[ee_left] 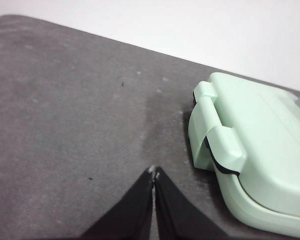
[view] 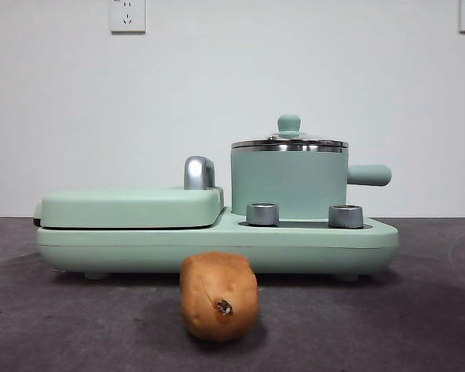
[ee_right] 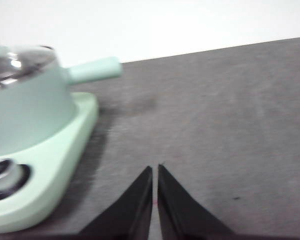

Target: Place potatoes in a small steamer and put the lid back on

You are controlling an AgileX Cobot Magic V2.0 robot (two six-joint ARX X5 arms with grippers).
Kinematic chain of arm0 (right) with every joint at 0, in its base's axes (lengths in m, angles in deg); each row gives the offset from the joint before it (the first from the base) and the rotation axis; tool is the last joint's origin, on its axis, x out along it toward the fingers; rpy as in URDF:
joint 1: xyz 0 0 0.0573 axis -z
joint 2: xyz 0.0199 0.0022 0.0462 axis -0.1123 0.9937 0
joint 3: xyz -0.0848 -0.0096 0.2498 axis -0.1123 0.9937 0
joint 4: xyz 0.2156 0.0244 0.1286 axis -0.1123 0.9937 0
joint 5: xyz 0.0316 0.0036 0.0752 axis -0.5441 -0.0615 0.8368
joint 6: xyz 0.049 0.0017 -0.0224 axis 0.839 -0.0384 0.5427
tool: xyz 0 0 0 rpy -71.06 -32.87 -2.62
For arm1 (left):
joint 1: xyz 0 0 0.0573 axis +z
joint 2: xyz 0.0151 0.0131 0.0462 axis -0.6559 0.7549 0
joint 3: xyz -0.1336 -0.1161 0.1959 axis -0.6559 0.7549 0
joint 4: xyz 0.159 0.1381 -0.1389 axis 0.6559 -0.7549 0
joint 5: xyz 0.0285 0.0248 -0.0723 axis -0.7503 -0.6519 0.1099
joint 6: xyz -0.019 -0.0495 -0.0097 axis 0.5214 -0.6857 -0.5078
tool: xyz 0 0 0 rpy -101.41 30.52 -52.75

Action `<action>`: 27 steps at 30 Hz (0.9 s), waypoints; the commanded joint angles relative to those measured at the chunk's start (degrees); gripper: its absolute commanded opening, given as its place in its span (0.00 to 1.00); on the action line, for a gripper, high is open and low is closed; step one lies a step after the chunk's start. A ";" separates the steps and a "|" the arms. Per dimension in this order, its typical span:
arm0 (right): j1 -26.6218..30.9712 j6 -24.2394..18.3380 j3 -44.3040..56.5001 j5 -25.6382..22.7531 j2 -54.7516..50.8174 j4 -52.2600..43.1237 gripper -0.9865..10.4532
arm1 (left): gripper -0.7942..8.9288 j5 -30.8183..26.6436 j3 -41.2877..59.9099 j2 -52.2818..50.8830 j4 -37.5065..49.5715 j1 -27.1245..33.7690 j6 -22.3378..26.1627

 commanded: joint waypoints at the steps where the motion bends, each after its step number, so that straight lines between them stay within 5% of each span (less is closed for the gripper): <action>1: -0.31 6.75 -2.95 0.37 0.00 1.92 0.09 | 0.09 -0.17 -1.60 0.57 -0.61 -0.48 -2.49; 7: -0.72 10.16 -12.02 0.70 2.67 9.14 0.09 | 0.09 -0.09 -9.49 5.38 -1.62 -1.03 -4.57; 18: -0.72 9.25 -30.42 12.09 17.68 16.24 0.09 | 0.09 6.34 -30.49 26.71 -8.02 -2.93 -3.37; 27: -0.72 -0.07 -44.24 24.68 32.28 25.94 0.09 | 0.09 18.45 -40.89 43.25 -8.37 -5.68 -1.53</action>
